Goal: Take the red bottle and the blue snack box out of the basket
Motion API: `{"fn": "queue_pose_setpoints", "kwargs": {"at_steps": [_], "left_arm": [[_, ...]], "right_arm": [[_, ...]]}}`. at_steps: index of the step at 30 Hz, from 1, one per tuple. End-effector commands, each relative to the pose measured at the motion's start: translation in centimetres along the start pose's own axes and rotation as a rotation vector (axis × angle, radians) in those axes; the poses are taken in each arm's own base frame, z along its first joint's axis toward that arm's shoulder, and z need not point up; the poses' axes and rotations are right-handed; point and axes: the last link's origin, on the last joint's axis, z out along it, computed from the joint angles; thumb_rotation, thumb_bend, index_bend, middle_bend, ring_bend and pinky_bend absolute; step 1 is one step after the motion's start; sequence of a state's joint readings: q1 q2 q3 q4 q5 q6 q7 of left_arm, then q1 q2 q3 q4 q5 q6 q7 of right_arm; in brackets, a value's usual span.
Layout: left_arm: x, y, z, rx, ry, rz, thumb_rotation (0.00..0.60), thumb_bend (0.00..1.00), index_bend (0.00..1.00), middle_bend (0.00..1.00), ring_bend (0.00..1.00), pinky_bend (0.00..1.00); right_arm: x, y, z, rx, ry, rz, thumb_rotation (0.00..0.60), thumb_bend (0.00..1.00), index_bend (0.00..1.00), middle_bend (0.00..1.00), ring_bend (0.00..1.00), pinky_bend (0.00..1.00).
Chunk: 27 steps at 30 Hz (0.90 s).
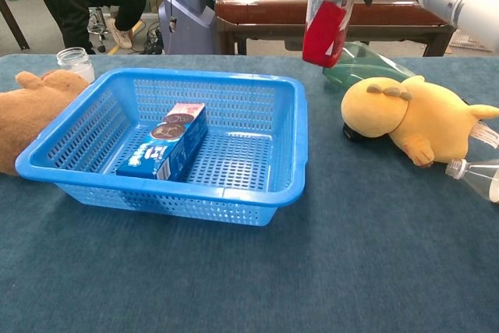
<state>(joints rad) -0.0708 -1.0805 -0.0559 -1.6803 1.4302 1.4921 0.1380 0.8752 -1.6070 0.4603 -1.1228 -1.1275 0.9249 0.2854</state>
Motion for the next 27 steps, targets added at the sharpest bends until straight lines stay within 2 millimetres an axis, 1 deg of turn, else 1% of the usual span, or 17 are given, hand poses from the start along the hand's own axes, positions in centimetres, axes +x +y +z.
{"fn": "queue_pose_setpoints", "kwargs": {"at_steps": [1, 5, 7, 12, 16, 20, 23, 24, 27], "left_arm": [[0.0, 0.0, 0.0, 0.001, -0.001, 0.002, 0.6, 0.24, 0.12, 0.07, 0.08, 0.19], [-0.1, -0.1, 0.0, 0.004, -0.004, 0.003, 0.6, 0.24, 0.12, 0.07, 0.08, 0.19], [-0.1, -0.2, 0.1, 0.008, -0.006, 0.005, 0.6, 0.24, 0.12, 0.07, 0.08, 0.19], [-0.2, -0.3, 0.0, 0.014, -0.009, 0.008, 0.6, 0.24, 0.12, 0.07, 0.08, 0.19], [-0.3, -0.4, 0.0, 0.019, -0.011, 0.011, 0.6, 0.24, 0.12, 0.07, 0.08, 0.19], [-0.2, -0.4, 0.2, 0.017, -0.008, 0.008, 0.6, 0.24, 0.12, 0.07, 0.08, 0.19], [-0.1, -0.4, 0.3, 0.013, -0.006, 0.01, 0.6, 0.24, 0.12, 0.07, 0.08, 0.19], [-0.1, -0.3, 0.4, 0.01, -0.004, 0.011, 0.6, 0.24, 0.12, 0.07, 0.08, 0.19], [0.1, -0.1, 0.5, 0.002, 0.003, 0.009, 0.6, 0.24, 0.12, 0.07, 0.08, 0.19]], "right_arm": [[-2.4, 0.6, 0.9, -0.047, -0.05, 0.004, 0.6, 0.37, 0.57, 0.52, 0.51, 0.66], [-3.8, 1.4, 1.5, -0.086, -0.082, -0.004, 0.6, 0.35, 0.57, 0.49, 0.5, 0.63], [-4.3, 1.7, 1.7, -0.104, -0.099, -0.006, 0.6, 0.32, 0.55, 0.46, 0.46, 0.6], [-5.1, 2.1, 1.9, -0.128, -0.138, 0.01, 0.6, 0.27, 0.4, 0.35, 0.33, 0.49], [-5.1, 2.4, 1.8, -0.135, -0.171, 0.006, 0.6, 0.26, 0.3, 0.29, 0.26, 0.43], [-4.4, 2.4, 1.6, -0.121, -0.185, 0.005, 0.6, 0.24, 0.15, 0.2, 0.19, 0.35], [-3.1, 2.2, 1.3, -0.098, -0.167, 0.01, 0.6, 0.23, 0.05, 0.15, 0.15, 0.3], [-2.5, 2.1, 1.1, -0.089, -0.16, 0.01, 0.6, 0.23, 0.03, 0.14, 0.14, 0.29], [-1.1, 1.9, 0.6, -0.065, -0.142, 0.012, 0.6, 0.23, 0.0, 0.12, 0.13, 0.28]]}}
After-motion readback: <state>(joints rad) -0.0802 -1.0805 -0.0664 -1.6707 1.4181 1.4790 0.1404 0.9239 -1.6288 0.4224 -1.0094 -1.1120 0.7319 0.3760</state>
